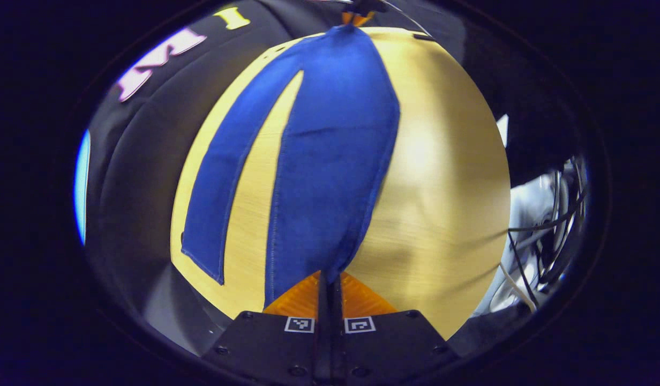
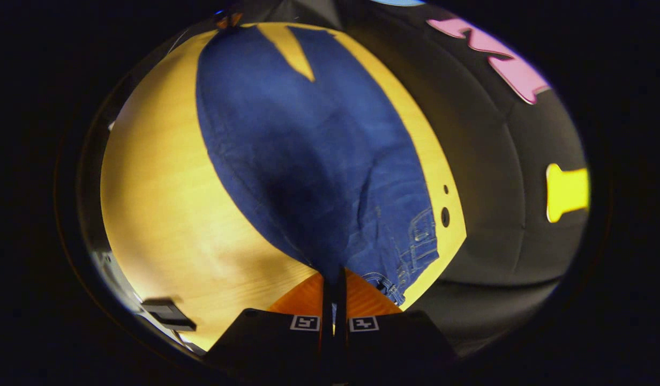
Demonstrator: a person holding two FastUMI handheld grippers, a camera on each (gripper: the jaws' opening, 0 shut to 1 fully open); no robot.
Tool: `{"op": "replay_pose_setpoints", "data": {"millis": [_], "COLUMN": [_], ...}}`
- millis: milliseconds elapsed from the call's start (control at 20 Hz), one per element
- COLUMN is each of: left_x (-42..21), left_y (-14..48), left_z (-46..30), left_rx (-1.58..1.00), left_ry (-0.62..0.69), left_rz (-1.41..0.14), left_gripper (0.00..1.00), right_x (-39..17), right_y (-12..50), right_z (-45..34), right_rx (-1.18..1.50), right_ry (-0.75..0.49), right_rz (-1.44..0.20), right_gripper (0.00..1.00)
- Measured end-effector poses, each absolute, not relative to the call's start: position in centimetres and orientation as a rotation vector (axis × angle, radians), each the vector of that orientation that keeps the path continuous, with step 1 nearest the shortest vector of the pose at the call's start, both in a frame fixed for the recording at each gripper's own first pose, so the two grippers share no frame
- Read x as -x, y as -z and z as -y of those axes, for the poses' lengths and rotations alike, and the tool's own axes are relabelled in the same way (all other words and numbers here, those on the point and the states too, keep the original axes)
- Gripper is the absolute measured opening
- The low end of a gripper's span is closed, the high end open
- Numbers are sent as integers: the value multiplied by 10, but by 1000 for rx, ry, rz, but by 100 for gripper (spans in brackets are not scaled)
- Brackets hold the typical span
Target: Grasp the waist and the cuffs of the jeans and fold them to make the two legs overlap; first hold the waist and fold one-third of the jeans toward the cuffs, then hold the cuffs and fold the remaining one-third in the same direction to finish folding.
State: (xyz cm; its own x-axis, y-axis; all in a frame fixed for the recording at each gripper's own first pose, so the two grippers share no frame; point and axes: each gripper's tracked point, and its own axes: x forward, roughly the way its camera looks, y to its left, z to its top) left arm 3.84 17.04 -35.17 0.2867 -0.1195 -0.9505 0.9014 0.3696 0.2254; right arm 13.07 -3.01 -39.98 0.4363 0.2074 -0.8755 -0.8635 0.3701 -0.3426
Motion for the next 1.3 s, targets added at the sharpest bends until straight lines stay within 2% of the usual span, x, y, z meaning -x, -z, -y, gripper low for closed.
{"op": "replay_pose_setpoints", "data": {"millis": [300, 500, 800, 1100, 1150, 1250, 1300], "left_x": [-122, -194, -299, -379, -384, -386, -389], "left_y": [301, 275, 281, 340, 352, 366, 367], "left_z": [-158, -168, -209, -225, -224, -224, -224], "left_rx": [-570, -431, -371, -331, -329, -285, -252], "left_ry": [615, 453, 237, 104, 85, 33, 1], "left_rz": [-989, -936, -987, -1007, -1007, -1006, -981], "left_gripper": [6, 6, 6, 5, 8, 45, 64], "right_x": [-183, -213, -276, -333, -337, -350, -351], "right_y": [344, 334, 372, 452, 465, 473, 473], "right_z": [20, 22, 15, 7, 4, 7, 7], "right_rx": [646, 588, 529, 383, 395, 436, 432], "right_ry": [-677, -644, -642, -514, -501, -474, -470], "right_rz": [-837, -875, -1039, -1174, -1190, -1153, -1150], "right_gripper": [5, 5, 5, 5, 5, 7, 15]}}
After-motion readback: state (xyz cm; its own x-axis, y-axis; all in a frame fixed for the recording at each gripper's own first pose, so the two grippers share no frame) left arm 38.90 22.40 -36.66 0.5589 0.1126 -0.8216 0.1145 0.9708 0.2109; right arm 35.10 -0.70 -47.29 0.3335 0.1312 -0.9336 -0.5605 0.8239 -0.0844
